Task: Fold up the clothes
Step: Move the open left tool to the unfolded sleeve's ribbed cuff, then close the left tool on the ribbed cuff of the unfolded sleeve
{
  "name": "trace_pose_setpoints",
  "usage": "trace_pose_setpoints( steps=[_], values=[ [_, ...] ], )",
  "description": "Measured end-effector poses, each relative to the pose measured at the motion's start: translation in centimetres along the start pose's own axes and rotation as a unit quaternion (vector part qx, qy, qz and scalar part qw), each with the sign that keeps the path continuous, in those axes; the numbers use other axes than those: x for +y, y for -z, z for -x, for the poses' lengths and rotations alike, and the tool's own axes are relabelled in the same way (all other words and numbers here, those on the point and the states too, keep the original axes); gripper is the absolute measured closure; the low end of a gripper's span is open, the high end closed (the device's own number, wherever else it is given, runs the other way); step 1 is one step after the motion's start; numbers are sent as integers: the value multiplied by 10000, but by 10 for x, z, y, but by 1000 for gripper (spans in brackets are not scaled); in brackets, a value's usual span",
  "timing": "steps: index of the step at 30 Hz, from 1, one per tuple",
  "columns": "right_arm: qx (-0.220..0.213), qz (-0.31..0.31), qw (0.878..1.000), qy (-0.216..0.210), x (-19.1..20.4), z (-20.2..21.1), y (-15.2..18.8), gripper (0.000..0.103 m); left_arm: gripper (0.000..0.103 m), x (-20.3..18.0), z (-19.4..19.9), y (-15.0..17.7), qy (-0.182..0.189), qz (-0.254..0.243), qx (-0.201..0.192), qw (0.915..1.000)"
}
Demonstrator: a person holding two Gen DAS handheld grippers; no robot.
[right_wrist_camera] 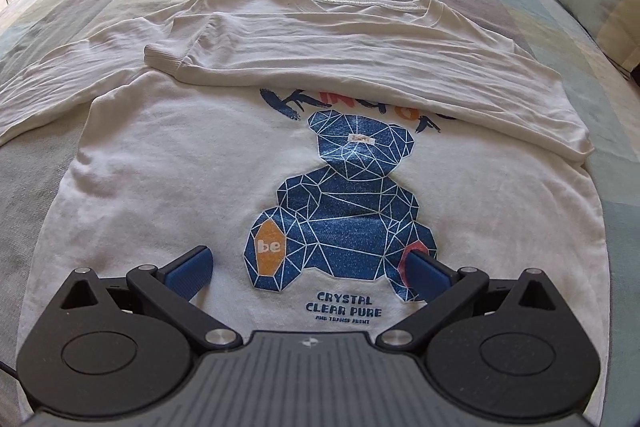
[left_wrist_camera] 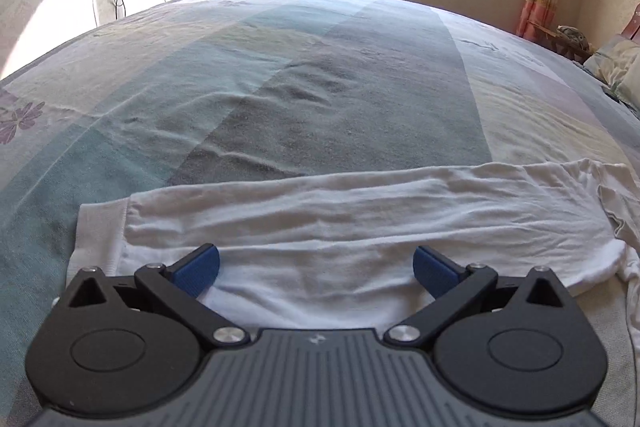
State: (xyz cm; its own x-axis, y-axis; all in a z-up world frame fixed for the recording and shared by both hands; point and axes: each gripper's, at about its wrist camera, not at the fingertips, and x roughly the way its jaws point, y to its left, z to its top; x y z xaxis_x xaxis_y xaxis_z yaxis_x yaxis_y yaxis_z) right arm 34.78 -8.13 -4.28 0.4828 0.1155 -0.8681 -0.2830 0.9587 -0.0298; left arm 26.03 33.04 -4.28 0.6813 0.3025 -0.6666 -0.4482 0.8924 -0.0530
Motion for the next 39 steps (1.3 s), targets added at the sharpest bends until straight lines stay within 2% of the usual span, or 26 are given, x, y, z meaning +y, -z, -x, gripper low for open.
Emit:
trace_pose_setpoints(
  steps=[3,6,9,12,13,15,19,20,22,25,28,32,37,39],
  values=[
    [-7,0,10000,-9,-1,0,0,0,0,7,6,12,-48,15,91,9999],
    [-11,-1,10000,-8,-1,-1,0,0,1,16,22,8,-40,317,49,9995],
    [7,2,10000,-10,-1,-1,0,0,1,31,42,6,65,896,-151,9958],
    [20,5,10000,-9,-1,-1,0,0,0,51,53,13,483,1764,-154,9830],
    [19,7,10000,-8,-1,-1,0,0,0,59,53,18,669,2120,-143,9749],
    [17,9,10000,-9,-1,-1,-1,0,0,75,50,29,1060,2872,-134,9519],
    [45,3,10000,3,0,-1,-1,0,1,106,39,55,1675,4298,-341,8866],
    [56,5,10000,3,0,-1,-2,0,1,110,38,57,1729,4478,-381,8764],
    [70,4,10000,-5,-1,-1,-2,0,1,115,35,56,1745,4659,-416,8665],
    [80,5,10000,0,0,-1,-2,0,1,114,27,50,1692,4609,-440,8701],
    [98,11,9999,-20,0,-1,-3,0,0,110,18,42,1568,4428,-516,8813],
    [81,19,10000,-36,-1,-1,-3,0,1,103,16,38,1504,4299,-559,8885],
    [10,21,10000,-44,-1,-1,0,0,1,72,21,40,1532,3600,-493,9190],
    [9,22,10000,-42,-1,-1,-1,0,1,66,18,33,1485,3430,-531,9260]
  ],
)
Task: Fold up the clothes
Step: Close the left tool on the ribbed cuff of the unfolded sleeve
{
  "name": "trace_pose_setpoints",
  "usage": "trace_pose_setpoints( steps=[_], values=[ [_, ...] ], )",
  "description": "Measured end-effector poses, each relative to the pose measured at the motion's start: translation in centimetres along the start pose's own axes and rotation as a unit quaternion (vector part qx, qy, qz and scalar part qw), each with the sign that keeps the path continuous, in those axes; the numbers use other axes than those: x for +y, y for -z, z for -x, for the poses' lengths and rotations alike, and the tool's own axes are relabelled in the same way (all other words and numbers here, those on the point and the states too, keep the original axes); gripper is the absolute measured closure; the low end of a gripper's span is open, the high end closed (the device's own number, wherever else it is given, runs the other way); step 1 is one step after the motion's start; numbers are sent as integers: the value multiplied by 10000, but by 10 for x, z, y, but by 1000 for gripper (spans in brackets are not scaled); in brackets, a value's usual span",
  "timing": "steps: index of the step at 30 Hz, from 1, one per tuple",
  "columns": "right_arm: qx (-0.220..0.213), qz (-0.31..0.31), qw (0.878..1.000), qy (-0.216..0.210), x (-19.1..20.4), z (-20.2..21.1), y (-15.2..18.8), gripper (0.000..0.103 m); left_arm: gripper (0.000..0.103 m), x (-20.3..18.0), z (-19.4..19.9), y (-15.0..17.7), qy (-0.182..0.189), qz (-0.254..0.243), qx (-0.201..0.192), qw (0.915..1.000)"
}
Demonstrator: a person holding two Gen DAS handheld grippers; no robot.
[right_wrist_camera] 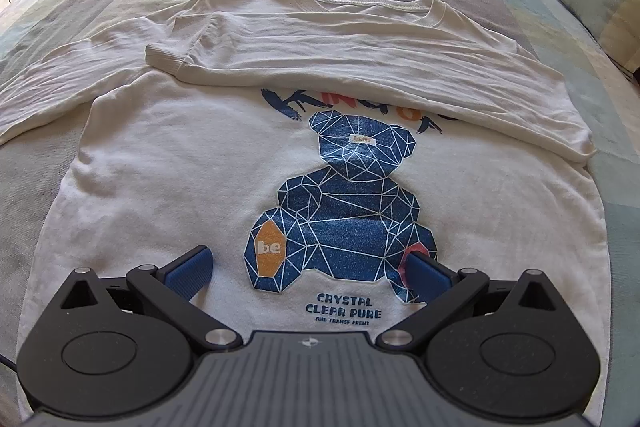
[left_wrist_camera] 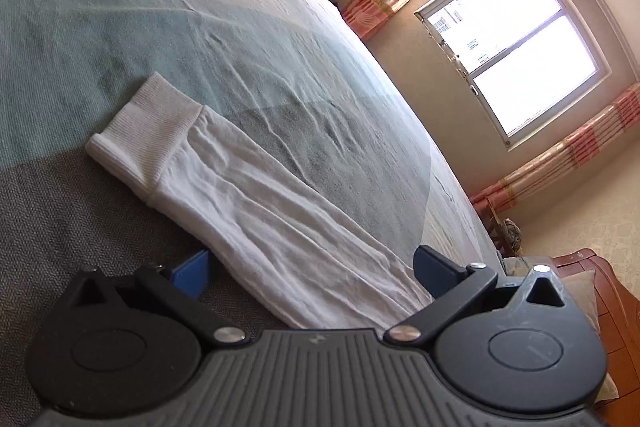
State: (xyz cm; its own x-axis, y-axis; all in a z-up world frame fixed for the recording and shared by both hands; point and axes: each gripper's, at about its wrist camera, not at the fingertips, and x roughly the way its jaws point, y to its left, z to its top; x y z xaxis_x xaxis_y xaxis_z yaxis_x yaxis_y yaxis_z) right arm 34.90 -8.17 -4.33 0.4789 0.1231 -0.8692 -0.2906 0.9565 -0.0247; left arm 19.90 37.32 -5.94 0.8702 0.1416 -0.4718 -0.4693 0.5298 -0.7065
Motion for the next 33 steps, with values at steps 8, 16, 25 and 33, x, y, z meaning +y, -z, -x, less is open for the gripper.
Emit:
trace_pose_setpoints(
  steps=[8,16,25,33],
  values=[
    [97,39,9999,-14,-1,0,-3,0,1,-3,-9,-4,-113,-69,-219,9997],
    [154,-26,9999,34,1,-2,-5,0,0,-10,-20,-10,-234,-238,-270,9991],
    [136,10,9999,-11,0,-1,-5,0,0,-9,-28,-7,-268,181,-551,9980],
    [58,37,10000,-48,-1,-1,-4,0,1,-17,-36,-7,-243,335,-811,9958]
  ],
)
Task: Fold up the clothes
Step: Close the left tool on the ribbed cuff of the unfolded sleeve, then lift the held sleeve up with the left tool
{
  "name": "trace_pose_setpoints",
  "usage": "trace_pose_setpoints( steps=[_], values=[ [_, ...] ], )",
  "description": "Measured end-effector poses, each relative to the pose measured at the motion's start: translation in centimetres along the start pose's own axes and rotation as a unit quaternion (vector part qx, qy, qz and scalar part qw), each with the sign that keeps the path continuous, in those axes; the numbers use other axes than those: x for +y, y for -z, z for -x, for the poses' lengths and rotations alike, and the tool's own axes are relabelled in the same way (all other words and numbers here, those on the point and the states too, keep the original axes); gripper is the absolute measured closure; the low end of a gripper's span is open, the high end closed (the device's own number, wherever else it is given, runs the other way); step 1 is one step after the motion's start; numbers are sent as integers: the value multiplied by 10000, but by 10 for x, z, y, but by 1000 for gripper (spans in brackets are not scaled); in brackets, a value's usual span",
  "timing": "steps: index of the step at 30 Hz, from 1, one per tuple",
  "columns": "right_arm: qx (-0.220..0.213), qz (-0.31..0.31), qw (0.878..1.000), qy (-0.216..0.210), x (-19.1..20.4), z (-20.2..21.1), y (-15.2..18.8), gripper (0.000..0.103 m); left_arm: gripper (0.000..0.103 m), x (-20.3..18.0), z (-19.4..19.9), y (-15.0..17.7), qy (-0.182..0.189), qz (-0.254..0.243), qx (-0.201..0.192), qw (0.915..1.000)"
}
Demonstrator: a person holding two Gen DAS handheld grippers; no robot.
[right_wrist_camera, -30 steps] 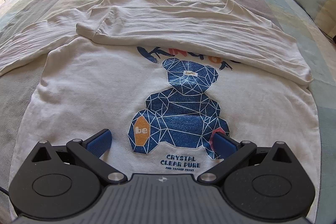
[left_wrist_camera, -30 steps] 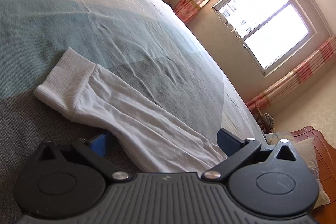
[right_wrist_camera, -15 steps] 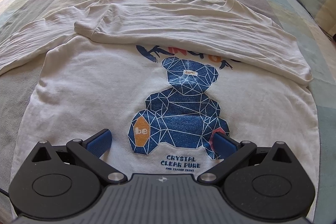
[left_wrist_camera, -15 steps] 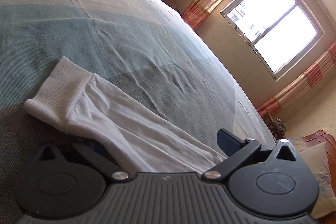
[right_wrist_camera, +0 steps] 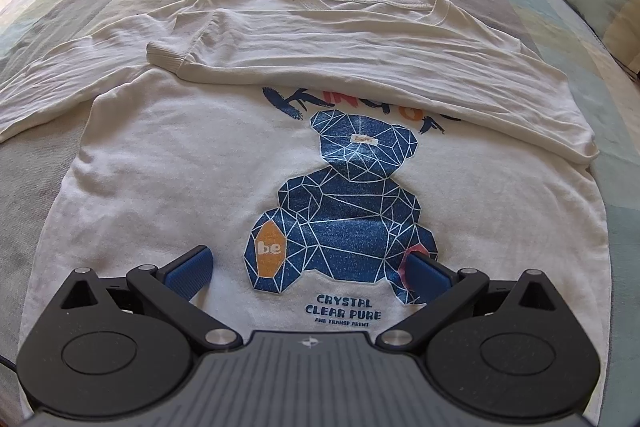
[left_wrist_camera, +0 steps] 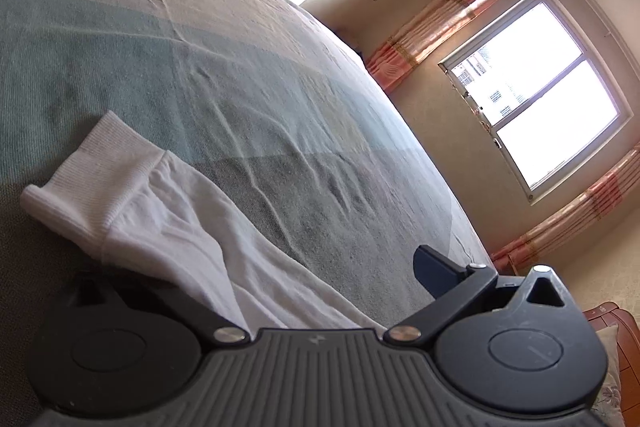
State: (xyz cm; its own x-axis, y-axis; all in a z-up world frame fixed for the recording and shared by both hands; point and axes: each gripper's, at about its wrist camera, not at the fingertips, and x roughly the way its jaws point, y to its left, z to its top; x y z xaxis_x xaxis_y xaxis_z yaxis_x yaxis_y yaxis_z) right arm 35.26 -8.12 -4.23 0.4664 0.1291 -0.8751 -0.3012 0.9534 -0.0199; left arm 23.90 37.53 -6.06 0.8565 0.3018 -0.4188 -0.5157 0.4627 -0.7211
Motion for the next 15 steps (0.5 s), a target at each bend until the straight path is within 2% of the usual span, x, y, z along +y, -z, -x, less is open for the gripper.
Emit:
trace_pose_setpoints(
  steps=[8,15],
  values=[
    [-126,129,9998,-99,-1,5,5,0,0,-38,15,-10,480,-329,-169,9982],
    [-597,396,9956,-600,1,34,2,0,1,-80,21,-10,822,-722,-100,9939]
  ],
)
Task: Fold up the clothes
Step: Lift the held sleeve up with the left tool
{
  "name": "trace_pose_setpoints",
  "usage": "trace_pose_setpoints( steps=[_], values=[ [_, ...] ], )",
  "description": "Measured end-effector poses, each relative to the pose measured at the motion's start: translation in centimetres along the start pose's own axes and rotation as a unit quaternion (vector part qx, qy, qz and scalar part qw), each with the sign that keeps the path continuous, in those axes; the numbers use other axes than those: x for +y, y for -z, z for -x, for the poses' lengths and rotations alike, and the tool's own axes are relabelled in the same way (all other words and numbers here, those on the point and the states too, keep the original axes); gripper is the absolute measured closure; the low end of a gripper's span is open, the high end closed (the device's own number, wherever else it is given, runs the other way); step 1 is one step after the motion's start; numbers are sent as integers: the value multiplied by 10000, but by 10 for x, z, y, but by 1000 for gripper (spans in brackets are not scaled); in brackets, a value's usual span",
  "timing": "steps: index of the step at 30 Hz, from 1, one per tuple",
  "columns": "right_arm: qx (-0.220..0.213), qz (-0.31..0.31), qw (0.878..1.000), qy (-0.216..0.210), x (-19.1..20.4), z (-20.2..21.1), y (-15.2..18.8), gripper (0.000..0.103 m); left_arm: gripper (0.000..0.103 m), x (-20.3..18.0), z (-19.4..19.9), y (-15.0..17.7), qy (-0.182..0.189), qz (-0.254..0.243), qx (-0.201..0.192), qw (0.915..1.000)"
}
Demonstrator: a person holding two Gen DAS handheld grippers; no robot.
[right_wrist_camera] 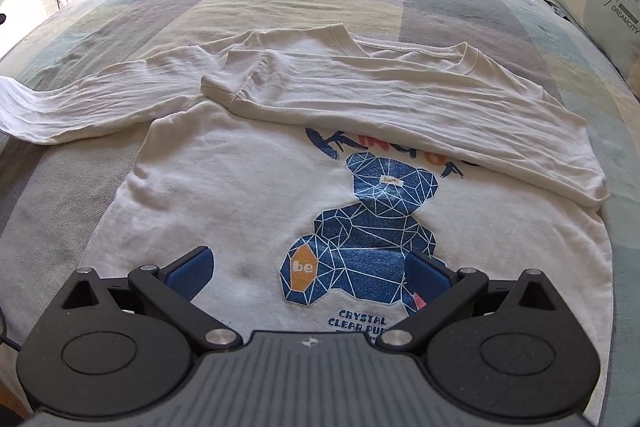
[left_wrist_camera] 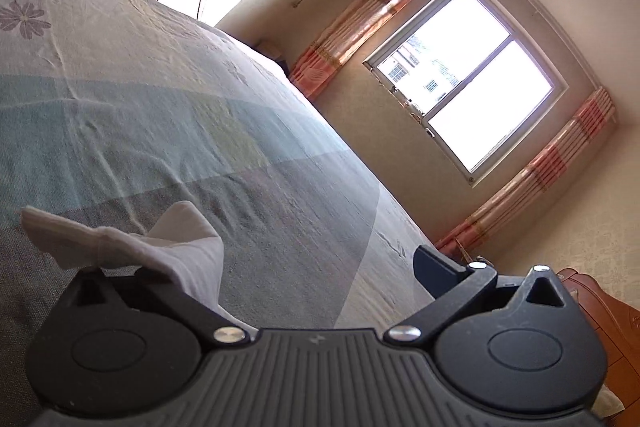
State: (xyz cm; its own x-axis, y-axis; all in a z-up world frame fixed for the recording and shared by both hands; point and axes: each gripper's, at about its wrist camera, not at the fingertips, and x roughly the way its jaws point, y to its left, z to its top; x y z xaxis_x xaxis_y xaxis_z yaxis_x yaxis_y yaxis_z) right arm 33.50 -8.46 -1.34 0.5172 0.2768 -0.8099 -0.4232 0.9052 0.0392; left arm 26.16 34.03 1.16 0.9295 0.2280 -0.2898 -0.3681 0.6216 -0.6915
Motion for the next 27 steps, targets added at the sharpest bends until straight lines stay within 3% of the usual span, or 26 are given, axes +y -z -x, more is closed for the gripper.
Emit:
trace_pose_setpoints(
  steps=[12,18,27],
  values=[
    [-329,172,9986,-369,-16,34,5,0,1,-81,-15,8,561,-486,430,9963],
    [-371,128,9975,-593,-39,38,18,0,1,-133,-24,18,790,-843,708,9908],
    [-496,-31,9958,-773,-79,42,37,0,1,-193,-37,41,964,-975,1006,9854]
  ],
)
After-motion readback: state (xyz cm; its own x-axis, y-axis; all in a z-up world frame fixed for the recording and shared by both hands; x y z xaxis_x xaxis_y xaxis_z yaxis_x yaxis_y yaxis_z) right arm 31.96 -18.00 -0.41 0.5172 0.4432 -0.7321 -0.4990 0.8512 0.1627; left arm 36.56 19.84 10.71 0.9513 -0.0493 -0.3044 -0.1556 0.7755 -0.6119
